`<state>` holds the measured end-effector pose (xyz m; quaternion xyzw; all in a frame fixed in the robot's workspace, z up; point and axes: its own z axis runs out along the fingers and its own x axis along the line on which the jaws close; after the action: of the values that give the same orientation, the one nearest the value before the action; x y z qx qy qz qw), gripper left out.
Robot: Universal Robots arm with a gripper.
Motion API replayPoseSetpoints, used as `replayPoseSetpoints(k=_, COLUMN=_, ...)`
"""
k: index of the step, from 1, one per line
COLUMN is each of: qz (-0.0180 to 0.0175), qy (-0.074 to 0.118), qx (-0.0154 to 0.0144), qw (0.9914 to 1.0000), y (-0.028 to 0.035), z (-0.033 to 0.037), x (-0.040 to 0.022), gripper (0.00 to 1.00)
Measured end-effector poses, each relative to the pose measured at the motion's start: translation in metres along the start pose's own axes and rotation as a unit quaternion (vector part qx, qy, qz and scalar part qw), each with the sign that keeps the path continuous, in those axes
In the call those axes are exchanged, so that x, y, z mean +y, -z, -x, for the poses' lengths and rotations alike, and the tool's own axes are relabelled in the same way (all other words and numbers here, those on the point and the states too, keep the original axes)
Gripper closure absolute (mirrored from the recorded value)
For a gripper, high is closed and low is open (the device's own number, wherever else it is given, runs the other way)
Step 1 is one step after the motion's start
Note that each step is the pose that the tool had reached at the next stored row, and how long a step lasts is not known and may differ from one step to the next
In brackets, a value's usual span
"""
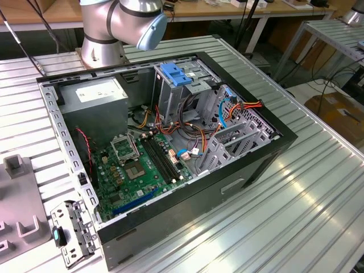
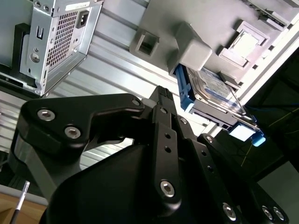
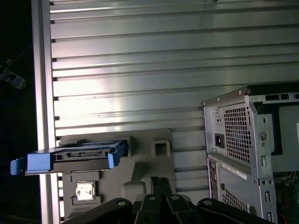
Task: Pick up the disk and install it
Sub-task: 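Reach for the disk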
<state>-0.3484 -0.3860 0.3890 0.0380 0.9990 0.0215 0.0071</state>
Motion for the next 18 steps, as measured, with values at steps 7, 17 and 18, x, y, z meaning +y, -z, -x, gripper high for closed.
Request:
replayPoseSetpoints(k=7, qz=0.0000, qy=0.000, qx=0.0000, qw=1.00000, y=0.0001, z=-0.0075, x=-0.0003, gripper=0.89)
replayPoseSetpoints(k=17, qz=0.0000, qy=0.000, qx=0.0000, qw=1.00000, y=0.0004, z=-0.0383, x=0.0013, gripper=0.89)
replayPoseSetpoints(k=18, qz=0.0000, qy=0.000, qx=0.0000, qw=1.00000, y=0.0004, z=-0.0454, x=0.0021, gripper=0.89)
